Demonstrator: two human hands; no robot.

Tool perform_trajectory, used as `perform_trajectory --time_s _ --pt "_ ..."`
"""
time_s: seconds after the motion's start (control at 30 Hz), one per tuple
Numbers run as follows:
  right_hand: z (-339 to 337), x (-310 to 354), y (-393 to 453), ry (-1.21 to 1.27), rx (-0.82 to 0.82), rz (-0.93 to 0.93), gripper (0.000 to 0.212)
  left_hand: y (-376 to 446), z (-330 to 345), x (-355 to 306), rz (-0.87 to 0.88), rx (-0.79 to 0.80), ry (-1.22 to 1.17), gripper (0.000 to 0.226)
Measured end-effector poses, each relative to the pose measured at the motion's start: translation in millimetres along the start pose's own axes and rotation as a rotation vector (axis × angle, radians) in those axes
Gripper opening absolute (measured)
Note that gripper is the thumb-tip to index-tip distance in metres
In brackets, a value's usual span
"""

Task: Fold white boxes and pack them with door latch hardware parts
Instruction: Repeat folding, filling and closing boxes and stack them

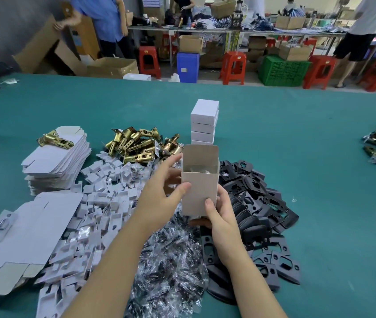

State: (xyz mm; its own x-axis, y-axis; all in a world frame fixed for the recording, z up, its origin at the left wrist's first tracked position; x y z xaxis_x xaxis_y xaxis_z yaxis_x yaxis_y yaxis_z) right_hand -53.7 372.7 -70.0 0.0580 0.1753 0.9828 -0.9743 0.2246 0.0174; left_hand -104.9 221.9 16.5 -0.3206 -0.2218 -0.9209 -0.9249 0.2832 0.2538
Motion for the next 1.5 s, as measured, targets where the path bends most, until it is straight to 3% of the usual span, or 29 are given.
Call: perform_trajectory --time_s 0.13,0.27,0.37,0.7,0.93,1.27,1.4,1.5 --pt "0 11 -8 -0.24 -0.042 -0.11 0.053 -3 -5 12 -0.004 -0.037 -0.063 0.066" --pt "-7 27 -16 -0.442 -0.175 -0.285 0.049 -10 -10 20 -0.01 -0.019 -0.094 0.07" --pt "-8 34 -19 -0.45 -0.227 -0.357 0.049 -15 -10 19 0.005 -0.016 -0.08 0.072" --pt "-5 38 -23 -0.481 -0.181 -0.48 0.048 -25 -3 19 0.002 0.013 0.013 0.071" --pt "-3 37 -22 -0.465 -0.163 -0.456 0.055 -29 0 20 0.008 0.015 0.045 0.062" --pt "-4 42 -20 -0.445 -0.166 -0.464 0.042 -28 2 17 0.079 -0.014 0.103 0.051" --pt "-6 44 -22 -0.426 -0.184 -0.482 0.044 -28 2 4 0.178 -0.042 0.149 0.033" --pt "-5 43 -21 -0.405 -0.186 -0.474 0.041 -23 -2 7 0.075 -0.106 0.025 0.019"
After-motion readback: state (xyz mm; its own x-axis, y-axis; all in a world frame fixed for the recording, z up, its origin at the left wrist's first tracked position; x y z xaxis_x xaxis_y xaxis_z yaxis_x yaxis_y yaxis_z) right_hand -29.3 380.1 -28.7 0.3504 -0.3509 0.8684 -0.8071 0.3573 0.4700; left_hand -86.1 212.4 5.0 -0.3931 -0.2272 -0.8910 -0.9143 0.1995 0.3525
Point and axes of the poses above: each hand's wrist, its own y-axis towards the middle knuckle, its own z-axis out of the palm, x = y × z, the point moved 8 cm from there along y, towards the middle knuckle
